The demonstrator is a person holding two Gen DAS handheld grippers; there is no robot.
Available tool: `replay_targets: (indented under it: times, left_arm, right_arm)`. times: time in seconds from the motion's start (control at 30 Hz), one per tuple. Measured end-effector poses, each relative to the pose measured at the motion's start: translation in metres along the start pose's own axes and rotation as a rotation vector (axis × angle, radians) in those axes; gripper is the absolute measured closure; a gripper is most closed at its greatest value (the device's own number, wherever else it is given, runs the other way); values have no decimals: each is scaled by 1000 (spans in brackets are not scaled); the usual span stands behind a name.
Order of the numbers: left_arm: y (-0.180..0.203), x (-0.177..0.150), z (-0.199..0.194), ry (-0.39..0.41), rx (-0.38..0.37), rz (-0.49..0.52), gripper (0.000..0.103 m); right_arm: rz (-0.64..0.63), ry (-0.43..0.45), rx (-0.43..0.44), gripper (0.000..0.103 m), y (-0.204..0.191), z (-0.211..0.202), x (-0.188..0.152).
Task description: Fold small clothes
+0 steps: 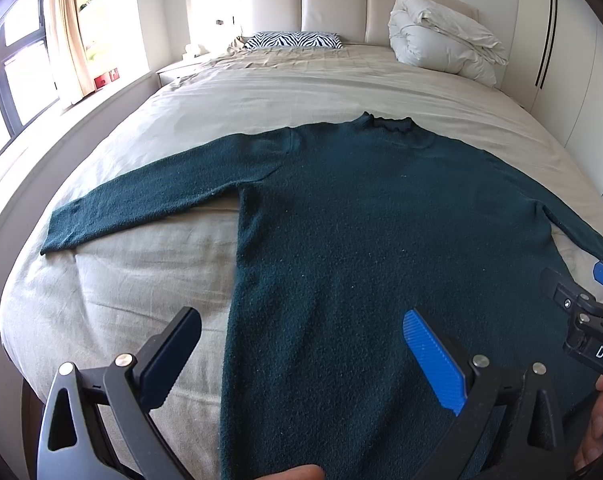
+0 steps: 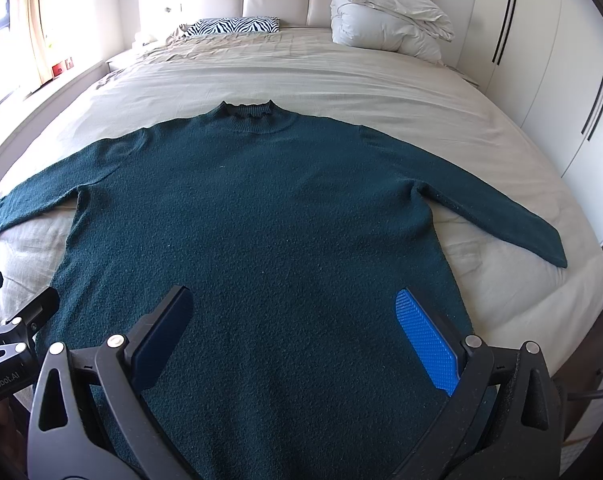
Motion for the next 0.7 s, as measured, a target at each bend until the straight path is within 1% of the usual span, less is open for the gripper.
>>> replay_targets:
  times: [0.23, 0.27, 0.7]
  left_arm:
    - [0, -4, -1, 0, -2, -2, 0]
    - [0, 0, 0, 0, 0, 1, 0]
    - [0, 0, 0, -1, -1, 0, 0]
  right_arm:
    - [-1, 1, -1, 0, -1, 1, 0]
    - [-1, 1, -1, 0, -1, 1, -1]
    - [-1, -1, -1, 0, 0, 1, -1]
Point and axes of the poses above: each gripper's, at about its wrist camera, not at the fingertips, and z roughly the way its jaws point, y to its right, x to its top, the point moved 1 cm from there along z, roughly the way its jaws point, and after that the axes turned 15 degrees about -y, right-handed, at the moved point
